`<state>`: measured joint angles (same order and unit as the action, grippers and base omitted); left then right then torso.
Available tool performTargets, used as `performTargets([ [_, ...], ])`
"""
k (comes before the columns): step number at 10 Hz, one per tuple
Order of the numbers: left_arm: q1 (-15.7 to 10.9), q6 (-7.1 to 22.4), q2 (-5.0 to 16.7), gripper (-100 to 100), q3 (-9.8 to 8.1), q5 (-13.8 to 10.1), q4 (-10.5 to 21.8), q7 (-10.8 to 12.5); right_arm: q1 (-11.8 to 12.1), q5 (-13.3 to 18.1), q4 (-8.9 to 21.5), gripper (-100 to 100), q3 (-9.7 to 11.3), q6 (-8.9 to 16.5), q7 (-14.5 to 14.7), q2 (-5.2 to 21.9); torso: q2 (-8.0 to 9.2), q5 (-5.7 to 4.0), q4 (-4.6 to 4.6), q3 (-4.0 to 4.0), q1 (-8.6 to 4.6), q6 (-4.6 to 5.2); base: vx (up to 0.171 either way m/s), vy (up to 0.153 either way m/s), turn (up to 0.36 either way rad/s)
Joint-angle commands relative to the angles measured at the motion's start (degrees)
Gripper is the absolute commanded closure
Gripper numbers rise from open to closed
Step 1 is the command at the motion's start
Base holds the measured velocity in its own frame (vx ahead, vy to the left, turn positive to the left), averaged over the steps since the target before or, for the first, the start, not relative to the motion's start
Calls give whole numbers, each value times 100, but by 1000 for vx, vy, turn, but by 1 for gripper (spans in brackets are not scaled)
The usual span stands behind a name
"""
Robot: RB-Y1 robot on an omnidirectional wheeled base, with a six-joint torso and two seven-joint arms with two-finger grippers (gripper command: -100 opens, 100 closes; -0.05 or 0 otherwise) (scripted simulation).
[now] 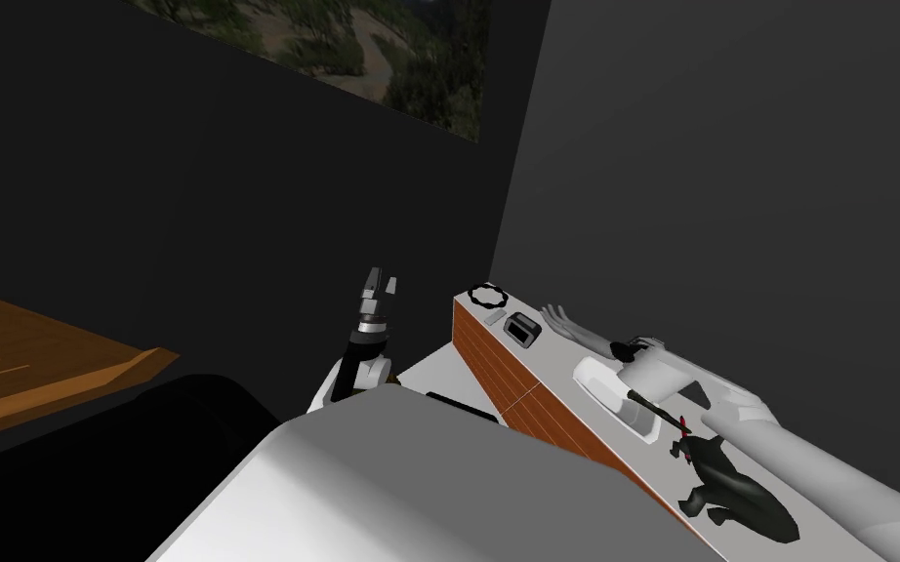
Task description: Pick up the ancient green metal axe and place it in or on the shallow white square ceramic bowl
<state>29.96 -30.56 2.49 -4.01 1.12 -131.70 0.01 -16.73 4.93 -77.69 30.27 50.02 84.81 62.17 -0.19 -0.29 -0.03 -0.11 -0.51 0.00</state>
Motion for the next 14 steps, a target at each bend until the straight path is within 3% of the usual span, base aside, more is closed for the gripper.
performTargets([
  [1,0,0,0,0,0,0,0,0,-30,286,54,-100,8,-25,-13,-20,0,0,0,0,0,0,0,0,0],
  [2,0,0,0,0,0,0,0,0,230,477,320,-100,-285,-314,-322,64,-1,0,0,0,1,0,29,95,113],
  [3,0,0,-1,0,1,0,0,0,230,655,461,-100,-417,-500,-429,64,-10,5,-2,-5,30,-3,41,112,41],
  [7,0,0,0,0,0,0,0,0,230,1345,461,-100,-487,-1133,-1097,64,-2,2,0,-1,6,-1,6,23,-7],
  [10,0,0,0,0,0,0,0,0,230,1820,461,-100,-487,-1179,-1180,64,-1,0,0,-1,-1,-1,0,-3,1],
  [11,0,0,0,0,0,0,0,0,490,1993,738,-100,-776,-1461,-1467,148,0,0,0,0,1,0,44,95,90],
  [12,0,0,-1,0,1,0,0,0,490,2201,868,-100,-938,-1586,-1618,148,-12,5,-3,-6,29,-1,53,130,45],
  [14,0,0,-1,0,1,0,0,0,490,2606,868,-100,-982,-1898,-1988,148,-10,9,-2,-6,34,-2,6,47,-4],
])
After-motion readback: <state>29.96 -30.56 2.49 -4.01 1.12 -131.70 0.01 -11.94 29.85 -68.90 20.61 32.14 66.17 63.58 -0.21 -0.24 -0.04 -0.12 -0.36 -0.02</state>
